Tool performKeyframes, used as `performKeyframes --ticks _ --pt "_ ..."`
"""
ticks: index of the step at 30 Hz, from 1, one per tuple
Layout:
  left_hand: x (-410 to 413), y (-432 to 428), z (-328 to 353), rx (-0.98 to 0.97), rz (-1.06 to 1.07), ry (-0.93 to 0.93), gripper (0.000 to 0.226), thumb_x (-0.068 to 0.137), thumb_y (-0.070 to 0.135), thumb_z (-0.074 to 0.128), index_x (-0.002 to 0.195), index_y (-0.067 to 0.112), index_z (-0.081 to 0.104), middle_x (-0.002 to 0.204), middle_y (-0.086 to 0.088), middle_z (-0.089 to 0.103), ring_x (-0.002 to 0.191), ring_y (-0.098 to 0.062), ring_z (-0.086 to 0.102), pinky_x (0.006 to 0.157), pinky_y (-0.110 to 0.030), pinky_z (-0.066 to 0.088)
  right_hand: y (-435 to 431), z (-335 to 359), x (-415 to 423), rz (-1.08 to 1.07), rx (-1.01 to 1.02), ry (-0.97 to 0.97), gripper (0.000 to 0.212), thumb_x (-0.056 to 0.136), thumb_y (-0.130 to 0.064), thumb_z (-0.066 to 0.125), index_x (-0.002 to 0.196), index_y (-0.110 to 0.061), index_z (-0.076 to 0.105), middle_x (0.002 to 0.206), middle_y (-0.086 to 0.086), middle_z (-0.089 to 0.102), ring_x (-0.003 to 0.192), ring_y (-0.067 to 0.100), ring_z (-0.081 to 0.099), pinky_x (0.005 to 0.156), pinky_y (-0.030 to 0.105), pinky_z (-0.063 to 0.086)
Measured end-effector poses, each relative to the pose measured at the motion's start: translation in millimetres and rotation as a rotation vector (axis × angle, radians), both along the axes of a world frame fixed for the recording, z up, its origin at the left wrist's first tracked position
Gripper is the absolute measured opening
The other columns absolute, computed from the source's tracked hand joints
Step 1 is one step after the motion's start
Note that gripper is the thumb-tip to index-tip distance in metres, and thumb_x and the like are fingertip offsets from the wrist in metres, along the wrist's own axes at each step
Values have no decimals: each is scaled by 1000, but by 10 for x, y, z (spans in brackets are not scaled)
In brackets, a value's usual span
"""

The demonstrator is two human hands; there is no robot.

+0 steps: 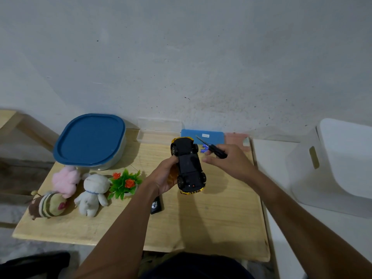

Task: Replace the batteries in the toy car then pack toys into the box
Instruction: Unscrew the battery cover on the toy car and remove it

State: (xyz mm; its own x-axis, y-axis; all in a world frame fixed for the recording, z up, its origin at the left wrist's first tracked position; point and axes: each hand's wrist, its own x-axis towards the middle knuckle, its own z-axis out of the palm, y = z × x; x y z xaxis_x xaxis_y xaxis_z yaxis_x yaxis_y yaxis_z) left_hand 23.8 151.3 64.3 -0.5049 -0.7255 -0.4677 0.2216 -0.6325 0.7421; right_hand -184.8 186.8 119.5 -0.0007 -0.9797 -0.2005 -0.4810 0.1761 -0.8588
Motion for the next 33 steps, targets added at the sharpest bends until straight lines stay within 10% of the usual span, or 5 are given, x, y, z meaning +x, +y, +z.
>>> performKeyframes --ticks 6,17,24,33 --pt "-15 23 39 -3 6 6 27 97 22 45 105 11 68 94 -8 73 87 -21 70 83 -38 56 -17 -219 230 -75 -42 -124 16 78 -37 79 89 -44 69 99 15 72 78 15 62 75 25 44" --pt "-13 46 97 -12 -12 8 29 99 20 41 110 12 67 97 -6 74 90 -20 70 83 -37 58 -69 -233 182 -67 110 -292 12 86 -27 73 89 -16 72 54 -16 51 48 -1 43 51 11 33" --pt "32 5 35 73 42 10 26 98 15 43 112 6 63 95 -10 75 84 -21 73 72 -33 61 24 -244 -34 -149 175 -666 14 88 -26 69 74 -25 66 63 -7 34 51 9 18 50 26 14" --pt "142 -20 -61 98 59 -78 33 96 17 47 123 4 59 100 -12 74 87 -23 73 72 -34 60 440 -1037 -190 -505 303 -351 19 88 -33 71 87 -15 70 54 -15 46 55 5 38 54 19 31"
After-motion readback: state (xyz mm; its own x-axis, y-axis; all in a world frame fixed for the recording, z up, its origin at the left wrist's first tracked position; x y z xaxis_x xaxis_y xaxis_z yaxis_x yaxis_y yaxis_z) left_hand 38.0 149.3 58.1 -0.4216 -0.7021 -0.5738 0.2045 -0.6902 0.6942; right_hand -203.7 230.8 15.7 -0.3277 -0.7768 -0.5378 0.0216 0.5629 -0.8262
